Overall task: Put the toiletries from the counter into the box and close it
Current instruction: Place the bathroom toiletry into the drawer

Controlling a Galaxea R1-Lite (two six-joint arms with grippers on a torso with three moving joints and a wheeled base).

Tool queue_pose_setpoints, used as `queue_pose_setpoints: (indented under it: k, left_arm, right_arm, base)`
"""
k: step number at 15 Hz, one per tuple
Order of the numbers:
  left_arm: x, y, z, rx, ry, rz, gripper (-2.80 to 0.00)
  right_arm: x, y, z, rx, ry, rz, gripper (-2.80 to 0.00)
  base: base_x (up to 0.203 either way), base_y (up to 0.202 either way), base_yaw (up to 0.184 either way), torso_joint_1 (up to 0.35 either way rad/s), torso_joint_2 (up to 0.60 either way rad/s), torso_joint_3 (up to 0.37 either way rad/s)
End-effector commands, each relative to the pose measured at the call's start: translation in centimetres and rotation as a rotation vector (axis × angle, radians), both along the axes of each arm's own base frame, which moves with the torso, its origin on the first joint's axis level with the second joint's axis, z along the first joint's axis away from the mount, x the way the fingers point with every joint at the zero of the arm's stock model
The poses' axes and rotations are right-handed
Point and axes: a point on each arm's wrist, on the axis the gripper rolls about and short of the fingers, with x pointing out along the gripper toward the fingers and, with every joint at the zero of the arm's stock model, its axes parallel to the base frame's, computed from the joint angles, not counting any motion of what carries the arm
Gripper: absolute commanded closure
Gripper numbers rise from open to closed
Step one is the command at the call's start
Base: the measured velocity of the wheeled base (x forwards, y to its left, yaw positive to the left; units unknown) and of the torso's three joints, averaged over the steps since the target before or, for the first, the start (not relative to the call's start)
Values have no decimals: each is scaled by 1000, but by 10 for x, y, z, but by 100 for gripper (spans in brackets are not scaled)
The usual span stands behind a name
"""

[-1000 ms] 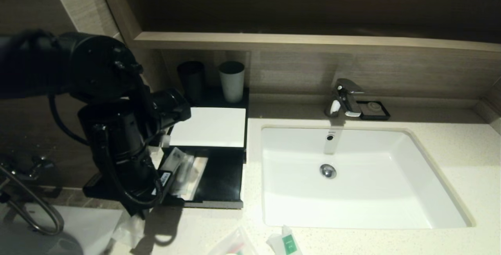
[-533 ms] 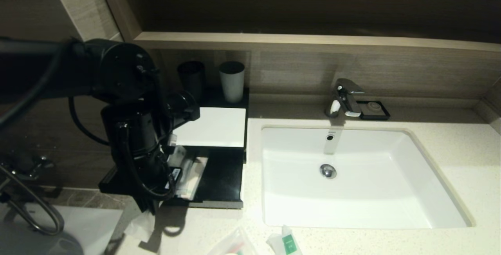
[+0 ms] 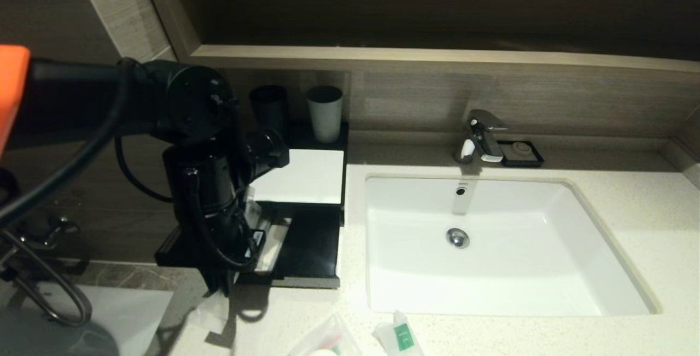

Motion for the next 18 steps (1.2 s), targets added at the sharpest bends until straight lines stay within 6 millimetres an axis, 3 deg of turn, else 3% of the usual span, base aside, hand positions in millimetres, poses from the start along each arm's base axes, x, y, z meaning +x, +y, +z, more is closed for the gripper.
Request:
queue_pose_setpoints:
  k: [1,18]
  left_arm:
    - [5,-2,-4,7,-2,4,0]
    - [33,-16,-13,-8,-55,4,0]
  right_arm:
    - [0,0,0,-1,0,2,0]
    - [0,0,0,-1,0,0,0]
  base:
    - [0,0,0,0,0,0]
    - [0,0,0,0,0,0]
